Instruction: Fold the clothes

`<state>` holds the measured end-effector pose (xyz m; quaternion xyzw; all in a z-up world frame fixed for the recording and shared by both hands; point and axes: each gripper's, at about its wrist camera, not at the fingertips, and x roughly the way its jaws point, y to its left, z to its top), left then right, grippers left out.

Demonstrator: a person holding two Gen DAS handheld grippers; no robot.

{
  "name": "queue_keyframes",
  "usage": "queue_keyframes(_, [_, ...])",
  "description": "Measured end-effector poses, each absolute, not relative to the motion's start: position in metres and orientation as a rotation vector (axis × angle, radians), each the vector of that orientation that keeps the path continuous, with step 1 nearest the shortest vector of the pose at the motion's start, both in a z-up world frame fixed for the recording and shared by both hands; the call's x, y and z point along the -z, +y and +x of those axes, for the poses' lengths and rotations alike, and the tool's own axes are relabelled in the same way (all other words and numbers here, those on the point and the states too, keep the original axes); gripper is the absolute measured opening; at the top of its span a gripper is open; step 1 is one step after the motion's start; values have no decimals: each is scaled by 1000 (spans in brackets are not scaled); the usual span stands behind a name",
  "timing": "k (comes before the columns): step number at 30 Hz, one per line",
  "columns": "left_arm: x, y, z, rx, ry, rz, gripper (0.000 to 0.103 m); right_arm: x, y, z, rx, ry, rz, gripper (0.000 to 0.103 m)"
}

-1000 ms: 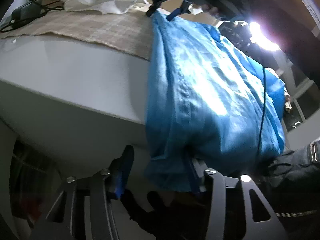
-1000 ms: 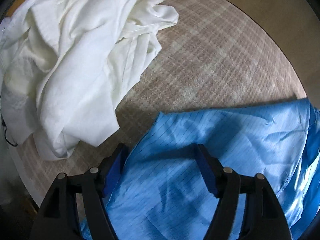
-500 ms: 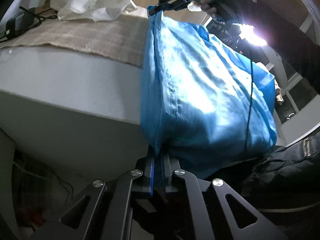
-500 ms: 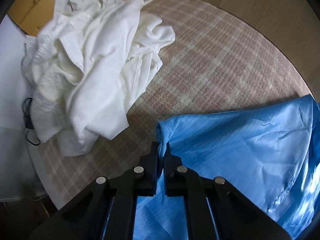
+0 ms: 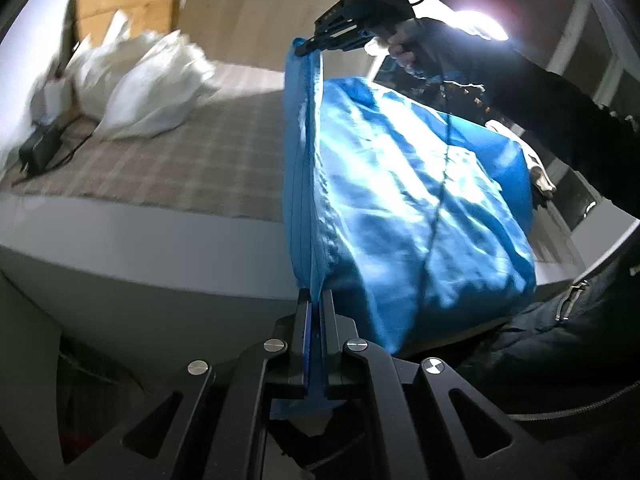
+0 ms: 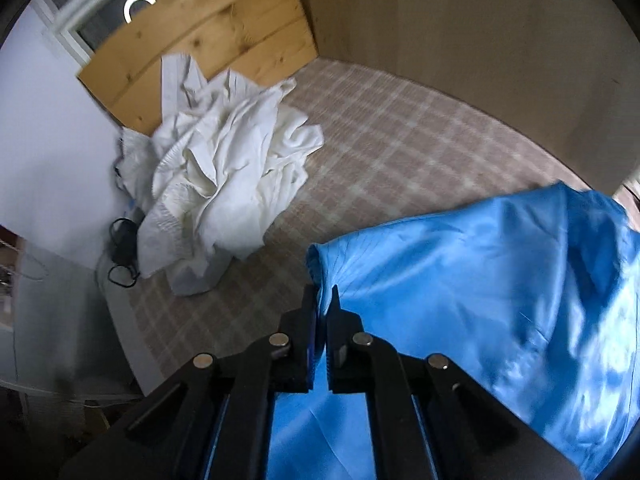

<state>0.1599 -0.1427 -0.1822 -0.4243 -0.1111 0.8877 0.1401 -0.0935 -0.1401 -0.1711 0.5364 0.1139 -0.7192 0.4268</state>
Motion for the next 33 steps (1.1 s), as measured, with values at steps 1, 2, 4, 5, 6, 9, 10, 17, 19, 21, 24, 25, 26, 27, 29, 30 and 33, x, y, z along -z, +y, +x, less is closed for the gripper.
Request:
queue_keyframes(1, [178,-129,162,-2573,-295,-1231,2,168,-128,-96,1802,271,1331,3])
queue_keyframes(2, [174,-113,164,-2575,-271,-1239,2,162,-111,-96,1807,256,1323,3])
queue_keyframes(4, [167,-87,167,-2572,-238,-1249,2,151,-75,-97,1808,220,1315,3])
queue_keyframes(5, [165,-73,168,-2563,-226,-1251,2,149,-58,-99,1811,205,1311,3])
queue_keyframes(6, [163,-58,169,-2555,-211,-1255,1,147,-39,-100,1814,190,1308,3])
queue_keyframes(9, [163,-13,171,-2546,-168,-1278,1,152,5,-106,1811,156,1314,3])
queue_keyframes(10, [165,-1,170,-2548,-172,-1292,1,156,18,-108,1811,150,1320,3])
queue_keyframes(17, [174,9,179,-2622,-283,-1411,12,209,71,-121,1771,146,1402,3])
queue_keyframes(19, [168,-17,187,-2689,-327,-1431,26,224,78,-124,1766,154,1427,3])
queue_keyframes(21, [164,-48,189,-2743,-376,-1451,35,238,83,-128,1774,177,1449,3])
queue_keyframes(24, [174,-95,174,-2759,-476,-1523,38,253,87,-132,1768,190,1488,3])
queue_keyframes(25, [178,-107,168,-2753,-509,-1541,38,256,87,-133,1767,194,1495,3])
queue_keyframes(26, [182,-114,162,-2739,-525,-1545,38,259,87,-133,1765,197,1503,3])
queue_keyframes(27, [186,-114,154,-2722,-516,-1549,38,259,87,-133,1764,202,1506,3])
queue_keyframes(29, [192,-115,140,-2690,-499,-1557,40,258,84,-131,1766,213,1506,3])
queue_keyframes(30, [195,-116,133,-2673,-490,-1560,40,257,83,-131,1768,218,1506,3])
queue_keyframes(33, [200,-113,119,-2652,-429,-1573,41,255,81,-131,1769,227,1505,3])
